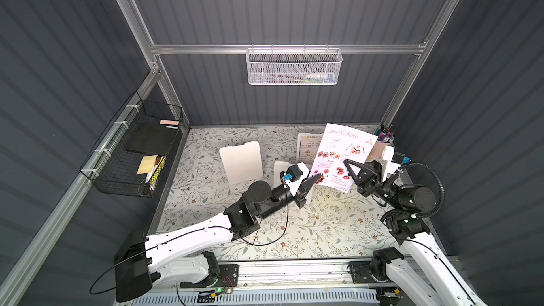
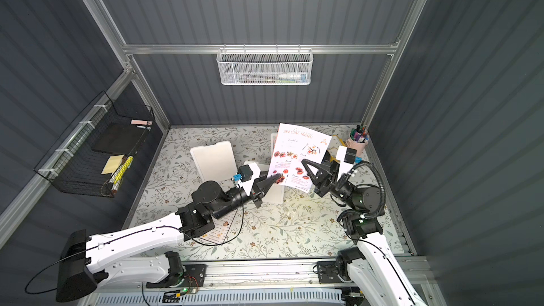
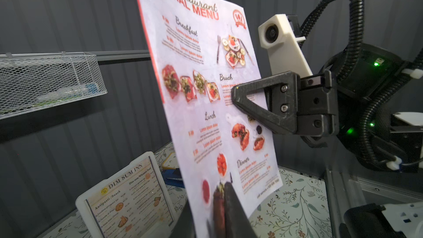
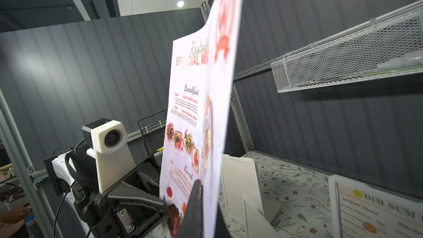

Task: Insert the menus into the narrow rack
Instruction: Pick up the menu from the center of the board.

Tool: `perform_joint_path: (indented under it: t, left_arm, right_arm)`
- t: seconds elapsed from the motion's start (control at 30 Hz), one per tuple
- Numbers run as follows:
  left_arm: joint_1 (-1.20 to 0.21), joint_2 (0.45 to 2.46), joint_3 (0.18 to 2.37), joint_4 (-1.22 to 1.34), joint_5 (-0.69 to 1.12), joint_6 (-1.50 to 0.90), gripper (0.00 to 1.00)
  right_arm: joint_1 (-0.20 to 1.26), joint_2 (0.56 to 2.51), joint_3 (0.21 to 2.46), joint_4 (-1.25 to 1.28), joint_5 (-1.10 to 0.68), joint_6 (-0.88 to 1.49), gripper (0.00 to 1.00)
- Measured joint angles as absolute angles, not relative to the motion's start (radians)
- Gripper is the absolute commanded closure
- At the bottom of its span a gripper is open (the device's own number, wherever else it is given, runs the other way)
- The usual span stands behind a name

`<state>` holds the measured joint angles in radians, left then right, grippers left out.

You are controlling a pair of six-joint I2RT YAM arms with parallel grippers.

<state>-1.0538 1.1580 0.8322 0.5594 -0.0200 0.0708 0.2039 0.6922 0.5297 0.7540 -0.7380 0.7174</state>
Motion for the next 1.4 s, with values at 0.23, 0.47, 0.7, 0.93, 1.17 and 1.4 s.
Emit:
perform_joint_path:
  t: [0.23,0.47,0.7,0.93,1.17,1.4]
  left_arm:
    - [-1.016,1.158,0.806,0.601,0.06,0.071,0.93]
    - [-0.992,1.158,0.806,0.622,0.091,0.071,1.0]
    - [-0.963,1.158,0.806,0.629,0.096,0.071,1.0]
    - [-0.961,1.172,0.806,0.629,0.098,0.075,1.0]
    - [-0.949,1.183,0.806,0.62,0.088,0.079,1.0]
    - [-0.857,1.174,0.806,0.63,0.146,0.079,0.92]
  right_arm:
    - [0.205,0.727,0.53,0.794,-0.69,0.761,1.0]
    - [0.206,0.774,0.53,0.834,-0.677,0.781,0.77]
    - [0.206,0.783,0.548,0.789,-0.667,0.733,0.57]
    - [0.206,0.808,0.608,0.773,-0.692,0.698,0.64]
    - [0.205,0.854,0.625,0.781,-0.717,0.682,1.0]
    - [0.212,0.927,0.636,0.867,-0.753,0.701,1.0]
